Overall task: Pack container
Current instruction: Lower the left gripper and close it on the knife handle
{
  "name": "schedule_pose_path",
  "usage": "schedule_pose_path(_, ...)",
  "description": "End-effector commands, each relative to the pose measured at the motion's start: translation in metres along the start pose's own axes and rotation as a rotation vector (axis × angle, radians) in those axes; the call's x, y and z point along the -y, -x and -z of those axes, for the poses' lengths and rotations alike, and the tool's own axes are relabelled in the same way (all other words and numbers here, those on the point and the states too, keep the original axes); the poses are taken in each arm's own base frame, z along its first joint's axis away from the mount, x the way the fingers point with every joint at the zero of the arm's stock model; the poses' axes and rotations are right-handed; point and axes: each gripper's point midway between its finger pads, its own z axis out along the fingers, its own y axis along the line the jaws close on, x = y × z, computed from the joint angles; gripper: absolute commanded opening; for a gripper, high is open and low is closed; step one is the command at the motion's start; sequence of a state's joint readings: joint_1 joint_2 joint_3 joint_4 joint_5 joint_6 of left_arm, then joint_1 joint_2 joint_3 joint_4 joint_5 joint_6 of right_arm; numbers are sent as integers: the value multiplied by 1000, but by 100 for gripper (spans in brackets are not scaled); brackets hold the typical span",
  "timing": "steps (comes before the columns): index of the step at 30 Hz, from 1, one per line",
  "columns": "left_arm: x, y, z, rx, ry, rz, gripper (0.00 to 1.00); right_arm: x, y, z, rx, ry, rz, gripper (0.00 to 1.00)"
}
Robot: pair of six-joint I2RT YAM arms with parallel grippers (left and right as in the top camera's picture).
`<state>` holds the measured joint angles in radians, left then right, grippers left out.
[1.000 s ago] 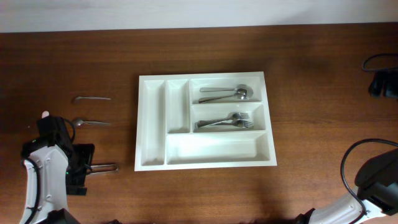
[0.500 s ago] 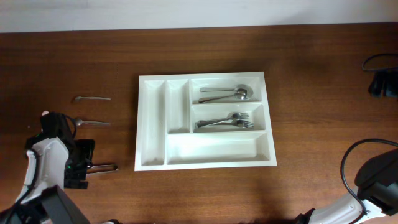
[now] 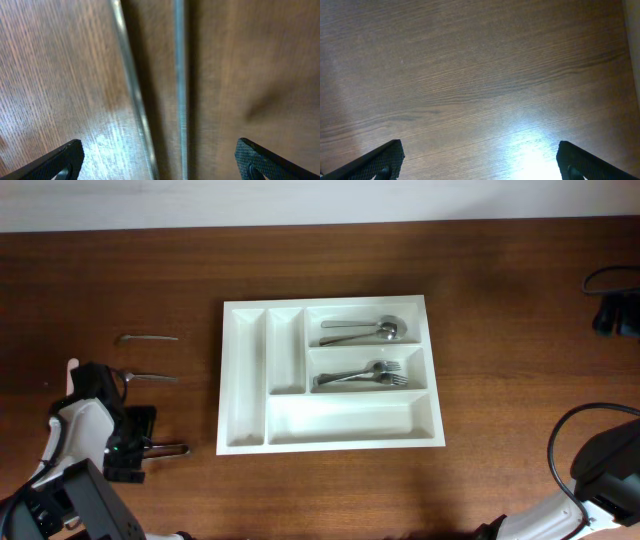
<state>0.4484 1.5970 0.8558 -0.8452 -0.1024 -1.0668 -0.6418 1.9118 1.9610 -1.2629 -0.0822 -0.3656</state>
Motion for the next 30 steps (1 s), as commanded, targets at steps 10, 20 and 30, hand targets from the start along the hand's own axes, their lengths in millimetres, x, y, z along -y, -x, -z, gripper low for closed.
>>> schedule_pose_path(10, -7, -9, -20, -21, -7, -10, 99, 4, -1, 1, -2, -11, -17, 99)
schedule_pose_path(20, -2, -8, -19, -19, -31, -24, 99, 4, -1, 1, -2, -11, -17, 99)
schedule_pose_path(30, -5, -17, -19, -68, -24, -22, 99, 4, -1, 1, -3, -10, -17, 99)
